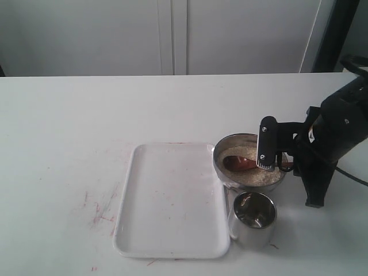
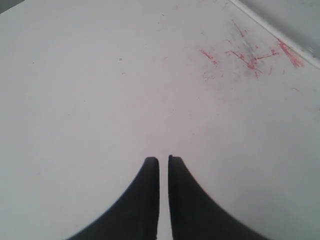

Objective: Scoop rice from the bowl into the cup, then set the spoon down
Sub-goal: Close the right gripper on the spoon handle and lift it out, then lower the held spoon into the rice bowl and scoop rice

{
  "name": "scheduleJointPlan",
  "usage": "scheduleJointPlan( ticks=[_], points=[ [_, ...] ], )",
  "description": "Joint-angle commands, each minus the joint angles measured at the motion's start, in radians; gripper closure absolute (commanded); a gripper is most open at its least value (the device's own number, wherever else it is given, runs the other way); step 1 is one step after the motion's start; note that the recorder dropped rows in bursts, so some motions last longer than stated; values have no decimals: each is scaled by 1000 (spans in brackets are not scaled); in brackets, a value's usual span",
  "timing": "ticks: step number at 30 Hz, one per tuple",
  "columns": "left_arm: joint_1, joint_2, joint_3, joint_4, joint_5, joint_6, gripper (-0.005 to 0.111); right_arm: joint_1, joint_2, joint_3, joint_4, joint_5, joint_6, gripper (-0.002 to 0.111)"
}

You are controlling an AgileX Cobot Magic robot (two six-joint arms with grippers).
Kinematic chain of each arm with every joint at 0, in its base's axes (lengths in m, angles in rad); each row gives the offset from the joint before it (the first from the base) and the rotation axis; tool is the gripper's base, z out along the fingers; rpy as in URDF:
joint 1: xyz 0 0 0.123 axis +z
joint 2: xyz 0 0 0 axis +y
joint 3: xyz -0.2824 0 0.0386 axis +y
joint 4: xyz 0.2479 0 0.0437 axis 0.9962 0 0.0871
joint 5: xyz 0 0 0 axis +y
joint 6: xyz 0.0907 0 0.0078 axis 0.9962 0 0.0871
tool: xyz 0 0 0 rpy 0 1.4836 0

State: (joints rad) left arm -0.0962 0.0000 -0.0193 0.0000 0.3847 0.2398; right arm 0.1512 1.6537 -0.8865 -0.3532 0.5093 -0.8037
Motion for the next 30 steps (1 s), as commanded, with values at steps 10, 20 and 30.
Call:
scheduleJointPlan(
  ticks=[10,20,30],
  points=[
    [-7,0,9,-6,50,-5,92,-4,-99,1,-7,82,104,108],
    [-7,0,9,-6,50,-5,92,20,-409,1,8,339,491,108],
    [-7,0,9,-6,50,-5,92,225,-589,1,-128,712,790,108]
  ],
)
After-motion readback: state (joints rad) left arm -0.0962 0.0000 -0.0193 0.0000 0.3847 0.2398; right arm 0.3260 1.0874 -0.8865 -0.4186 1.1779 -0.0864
